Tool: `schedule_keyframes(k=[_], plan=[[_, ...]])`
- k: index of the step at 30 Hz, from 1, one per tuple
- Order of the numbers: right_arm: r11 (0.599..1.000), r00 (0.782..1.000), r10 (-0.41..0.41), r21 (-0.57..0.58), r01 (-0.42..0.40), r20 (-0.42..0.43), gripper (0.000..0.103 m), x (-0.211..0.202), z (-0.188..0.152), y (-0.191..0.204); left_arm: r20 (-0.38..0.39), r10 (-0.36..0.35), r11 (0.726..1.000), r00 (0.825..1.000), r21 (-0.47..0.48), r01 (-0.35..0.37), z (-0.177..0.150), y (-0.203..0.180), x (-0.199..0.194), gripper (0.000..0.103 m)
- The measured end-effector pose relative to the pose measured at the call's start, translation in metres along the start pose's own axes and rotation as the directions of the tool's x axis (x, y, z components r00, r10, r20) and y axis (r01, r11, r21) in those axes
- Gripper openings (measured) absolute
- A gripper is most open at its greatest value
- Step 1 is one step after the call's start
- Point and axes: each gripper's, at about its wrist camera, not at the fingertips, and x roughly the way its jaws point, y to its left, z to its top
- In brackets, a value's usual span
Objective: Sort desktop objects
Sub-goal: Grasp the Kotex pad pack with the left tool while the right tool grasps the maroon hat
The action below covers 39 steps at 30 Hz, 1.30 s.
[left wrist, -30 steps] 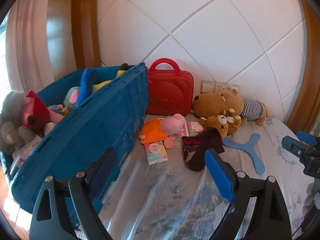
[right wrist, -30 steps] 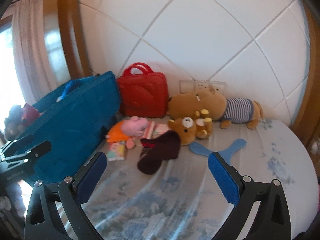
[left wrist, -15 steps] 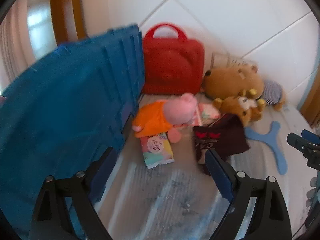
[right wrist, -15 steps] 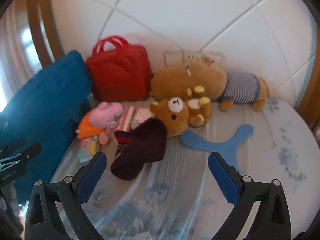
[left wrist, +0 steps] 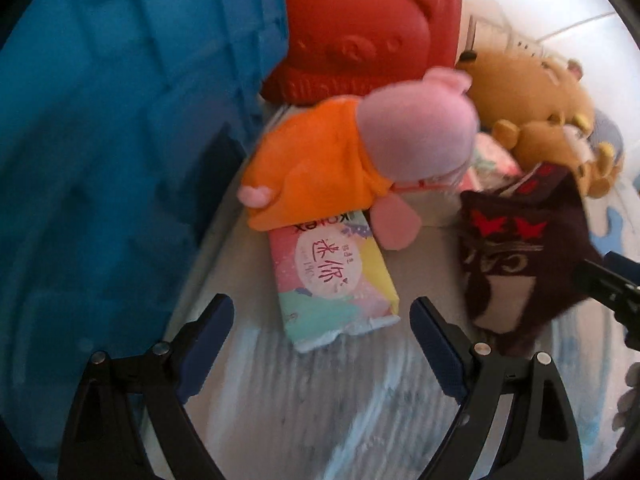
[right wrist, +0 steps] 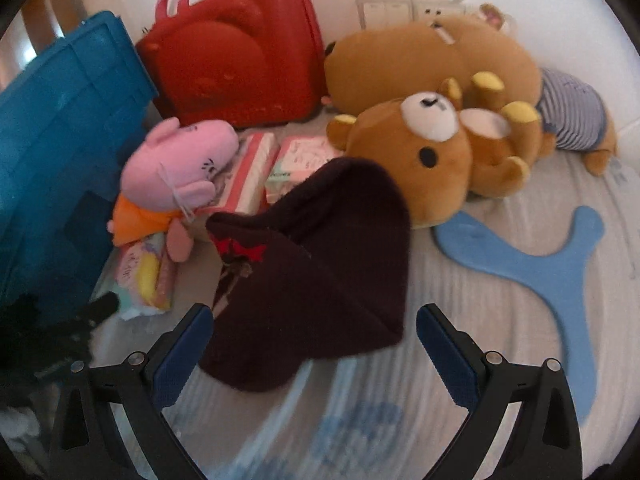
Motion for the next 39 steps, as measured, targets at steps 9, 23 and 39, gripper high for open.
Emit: schedule_keyframes(k=[9, 23, 39], plan=[[1.000, 0.999, 0.017, 0.020, -0.016, -0.050, 0.103, 0.047, 0.000, 0.001, -0.061, 0.033, 0.998, 0.998, -0.050, -0.036, 0.003, -0.007, 0.056, 0.090], [0.998, 0.996, 0.063, 0.007, -0.062, -0.063, 0.103, 0.068, -0.006, 0.008, -0.034, 0.006, 0.998, 0.999, -0.064, -0.008, -0.004, -0.011, 0.055, 0.075], [0.995, 0.995, 0.087, -0.045, -0.090, -0.056, 0.047, 0.007, -0.028, 0.013, -0.010, -0.102, 0.994, 0.995, -0.028, 0.102, -0.038, -0.018, -0.025, 0.070]])
